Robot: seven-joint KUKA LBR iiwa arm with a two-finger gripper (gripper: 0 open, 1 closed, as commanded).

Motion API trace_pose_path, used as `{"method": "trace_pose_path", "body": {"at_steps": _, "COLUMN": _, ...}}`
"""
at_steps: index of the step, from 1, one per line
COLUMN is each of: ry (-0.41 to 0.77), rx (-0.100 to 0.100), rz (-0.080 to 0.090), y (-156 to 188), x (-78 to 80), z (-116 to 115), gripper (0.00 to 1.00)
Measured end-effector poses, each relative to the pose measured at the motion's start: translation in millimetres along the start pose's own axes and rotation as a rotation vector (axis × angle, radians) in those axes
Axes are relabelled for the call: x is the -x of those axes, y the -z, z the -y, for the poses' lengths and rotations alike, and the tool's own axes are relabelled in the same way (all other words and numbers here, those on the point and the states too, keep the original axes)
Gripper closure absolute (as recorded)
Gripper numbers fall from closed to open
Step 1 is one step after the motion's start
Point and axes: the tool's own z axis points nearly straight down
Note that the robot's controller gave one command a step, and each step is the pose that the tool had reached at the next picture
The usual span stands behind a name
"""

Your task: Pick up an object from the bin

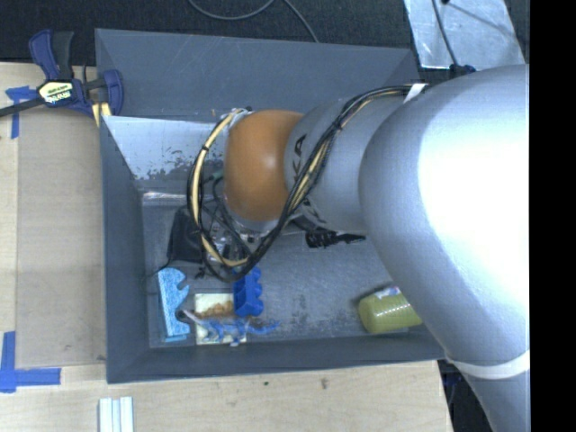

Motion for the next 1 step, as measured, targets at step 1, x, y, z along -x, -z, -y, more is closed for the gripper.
{"method": "trace_pose_path", "body": {"at_steps": 1, "ry": -0.005, "rx": 0.0, "rz": -0.001, "y": 0.8, "x": -0.8, "z": 0.3, "gripper": 1.0}}
